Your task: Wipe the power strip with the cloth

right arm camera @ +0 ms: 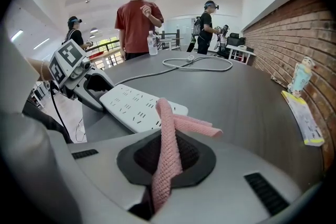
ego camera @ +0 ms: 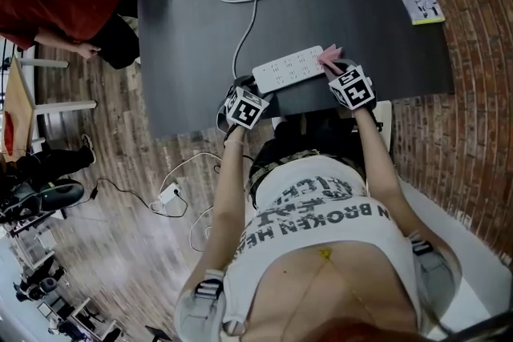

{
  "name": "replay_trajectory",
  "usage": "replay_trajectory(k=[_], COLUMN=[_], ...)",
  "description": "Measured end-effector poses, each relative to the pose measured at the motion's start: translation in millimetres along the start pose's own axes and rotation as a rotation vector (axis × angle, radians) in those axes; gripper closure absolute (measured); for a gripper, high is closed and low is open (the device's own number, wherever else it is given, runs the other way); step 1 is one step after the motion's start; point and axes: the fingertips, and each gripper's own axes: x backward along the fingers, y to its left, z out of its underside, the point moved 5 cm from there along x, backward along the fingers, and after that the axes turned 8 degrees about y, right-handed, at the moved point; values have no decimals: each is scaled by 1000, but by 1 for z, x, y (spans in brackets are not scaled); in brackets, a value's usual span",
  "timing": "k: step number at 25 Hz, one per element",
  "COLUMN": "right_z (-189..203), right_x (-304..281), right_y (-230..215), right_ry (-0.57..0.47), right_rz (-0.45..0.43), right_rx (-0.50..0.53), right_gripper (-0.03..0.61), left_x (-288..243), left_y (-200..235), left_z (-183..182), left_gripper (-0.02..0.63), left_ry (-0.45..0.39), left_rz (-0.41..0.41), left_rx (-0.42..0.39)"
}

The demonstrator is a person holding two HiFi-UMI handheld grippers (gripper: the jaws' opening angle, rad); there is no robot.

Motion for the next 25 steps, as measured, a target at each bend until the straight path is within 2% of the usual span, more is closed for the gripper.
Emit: replay_trajectory(k=[6,10,12,16,17,20,25], right_z=[-8,-29,-41,-62,-67,-81,-103], right_x=[4,13,18,30,33,42,60], right_y=[6,17,24,39,42,52,69], right_ry=[-32,-138,-201,-310,-330,-379,-462], right_rz=[-7,-57,-97,-151,-152,-165,-202], right_rx=[66,98,99,100,114,153,179], right_gripper=[561,561,561,561,561,561,561], left_x=[12,33,50,76,80,92,112], left_y=[0,3,-1,-9,-10,-13,-16], left_z=[5,4,-5,-27,-32,-46,-64], left_gripper=[318,326,362,558,585,604,606], left_ry=[-9,-104,-166,-328,-368,-457,-551], left_rz=[-41,-76,-77,-63,-60,-54,-60], left_rx=[-28,30,57,129,151,202,227])
